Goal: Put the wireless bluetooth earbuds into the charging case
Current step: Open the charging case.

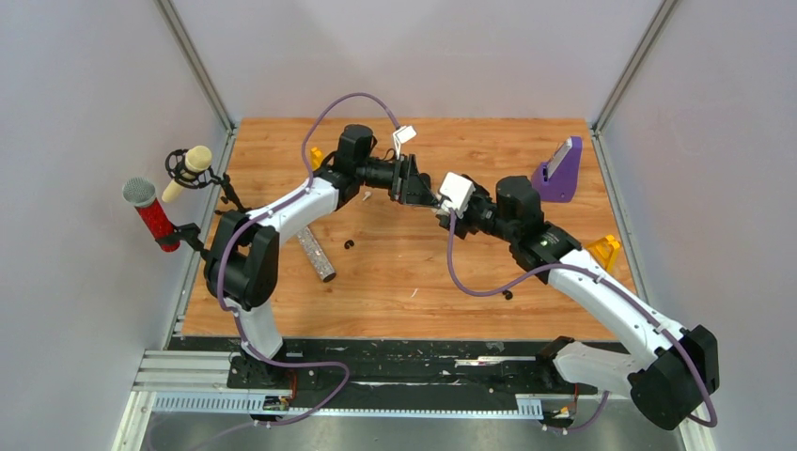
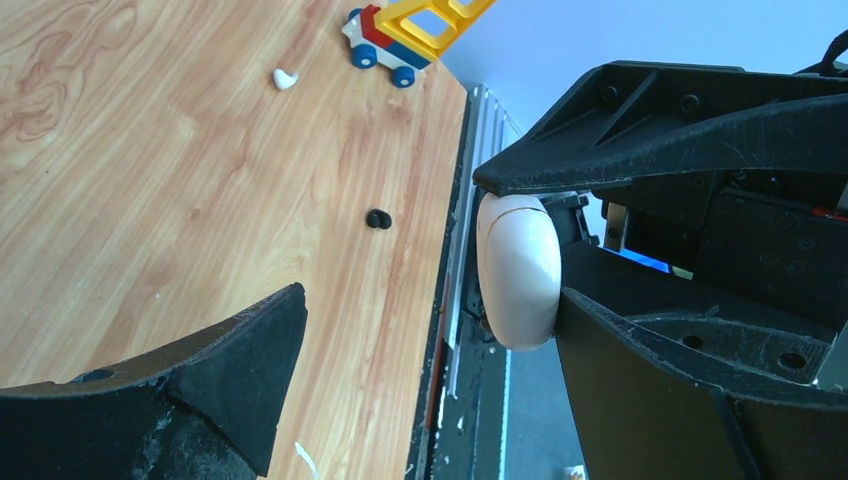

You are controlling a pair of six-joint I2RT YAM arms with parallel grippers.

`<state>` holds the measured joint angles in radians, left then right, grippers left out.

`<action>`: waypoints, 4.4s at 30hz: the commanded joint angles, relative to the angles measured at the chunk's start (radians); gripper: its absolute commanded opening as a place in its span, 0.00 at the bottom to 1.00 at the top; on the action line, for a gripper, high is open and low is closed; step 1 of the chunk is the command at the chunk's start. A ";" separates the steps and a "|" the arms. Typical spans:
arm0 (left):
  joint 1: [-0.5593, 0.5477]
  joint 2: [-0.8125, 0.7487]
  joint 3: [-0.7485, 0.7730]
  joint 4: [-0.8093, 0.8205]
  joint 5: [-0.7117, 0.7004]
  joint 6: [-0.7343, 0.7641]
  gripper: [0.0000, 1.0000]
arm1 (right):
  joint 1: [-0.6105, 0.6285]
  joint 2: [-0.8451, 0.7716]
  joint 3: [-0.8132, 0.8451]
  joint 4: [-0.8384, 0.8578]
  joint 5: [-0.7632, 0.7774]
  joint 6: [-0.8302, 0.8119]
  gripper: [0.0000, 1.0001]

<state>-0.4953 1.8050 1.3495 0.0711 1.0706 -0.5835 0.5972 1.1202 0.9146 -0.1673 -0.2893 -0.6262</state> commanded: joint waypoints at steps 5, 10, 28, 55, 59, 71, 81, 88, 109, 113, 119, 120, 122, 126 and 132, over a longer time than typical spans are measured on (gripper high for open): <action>0.034 -0.006 0.038 -0.011 -0.030 0.032 1.00 | 0.009 -0.043 0.005 0.026 -0.040 0.011 0.00; 0.056 -0.016 0.029 0.003 -0.028 0.018 1.00 | 0.009 -0.043 0.008 0.025 -0.043 0.014 0.00; 0.072 -0.041 0.040 0.025 -0.010 -0.005 1.00 | 0.010 -0.034 -0.014 0.067 -0.009 0.017 0.00; 0.034 0.002 -0.006 0.182 0.117 -0.114 0.86 | 0.010 -0.035 -0.047 0.134 0.004 0.025 0.00; 0.028 0.014 -0.006 0.168 0.116 -0.102 0.79 | 0.010 -0.040 -0.045 0.132 0.001 0.027 0.00; 0.011 0.035 0.004 0.171 0.132 -0.107 0.53 | 0.010 -0.045 -0.042 0.120 -0.010 0.031 0.00; 0.007 0.040 0.008 0.187 0.143 -0.121 0.38 | 0.010 -0.042 -0.043 0.120 -0.009 0.029 0.00; 0.007 0.040 0.022 0.169 0.143 -0.113 0.13 | 0.010 -0.038 -0.042 0.118 -0.012 0.025 0.10; 0.011 -0.030 0.249 -0.470 -0.099 0.411 0.09 | -0.001 -0.004 0.023 0.021 -0.050 0.049 1.00; 0.017 -0.013 0.313 -0.614 -0.199 0.521 0.08 | -0.033 -0.012 0.080 -0.079 -0.109 0.046 1.00; 0.021 0.003 0.391 -0.732 -0.337 0.632 0.08 | -0.072 -0.019 0.121 -0.139 -0.094 0.020 1.00; 0.020 0.001 0.398 -0.744 -0.352 0.660 0.08 | -0.078 -0.018 0.127 -0.146 -0.089 0.018 1.00; 0.021 -0.007 0.411 -0.771 -0.398 0.696 0.08 | -0.095 -0.011 0.144 -0.163 -0.080 0.017 1.00; 0.021 -0.010 0.431 -0.829 -0.465 0.771 0.07 | -0.127 0.005 0.166 -0.198 -0.042 0.009 1.00; 0.019 -0.021 0.403 -0.861 -0.529 0.819 0.06 | -0.176 0.008 0.161 -0.219 0.035 0.012 1.00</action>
<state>-0.4763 1.8240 1.7432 -0.7536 0.6022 0.1612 0.4541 1.1259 1.0389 -0.3656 -0.3138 -0.6086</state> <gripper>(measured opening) 0.154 0.998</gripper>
